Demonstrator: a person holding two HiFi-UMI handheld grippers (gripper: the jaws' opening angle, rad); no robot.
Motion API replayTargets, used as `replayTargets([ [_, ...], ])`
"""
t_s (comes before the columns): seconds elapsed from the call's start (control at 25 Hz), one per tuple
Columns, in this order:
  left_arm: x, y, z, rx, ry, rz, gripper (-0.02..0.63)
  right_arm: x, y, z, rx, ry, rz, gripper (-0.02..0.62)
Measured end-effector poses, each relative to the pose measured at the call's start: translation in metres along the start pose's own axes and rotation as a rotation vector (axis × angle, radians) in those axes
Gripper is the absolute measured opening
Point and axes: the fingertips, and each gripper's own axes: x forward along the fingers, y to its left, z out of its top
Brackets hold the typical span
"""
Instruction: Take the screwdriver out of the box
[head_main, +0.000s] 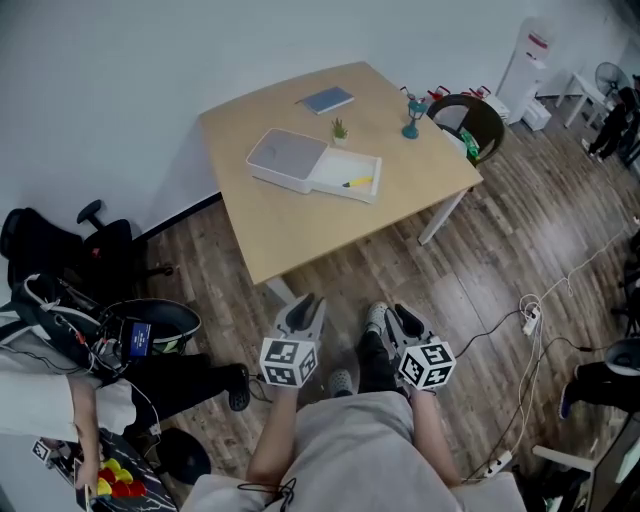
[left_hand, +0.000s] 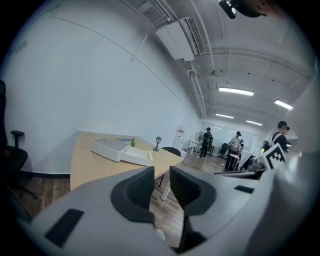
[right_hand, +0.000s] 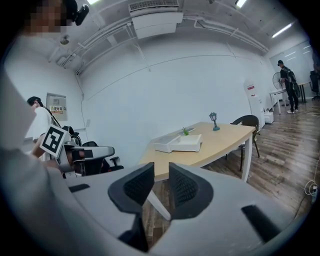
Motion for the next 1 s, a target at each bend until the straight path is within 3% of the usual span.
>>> replayTargets([
  [0.44,0.057,0.024,0.023,-0.004,0.021,0.011,0.089,0.06,-0.028,0.031,0.021,0.026,0.042,0.092],
  [1.0,0.159,0.043,0.073,0.059,0.036,0.024,0.087,0.143,-0.083,0.083,-0.002,0.062,0.136,0.091],
])
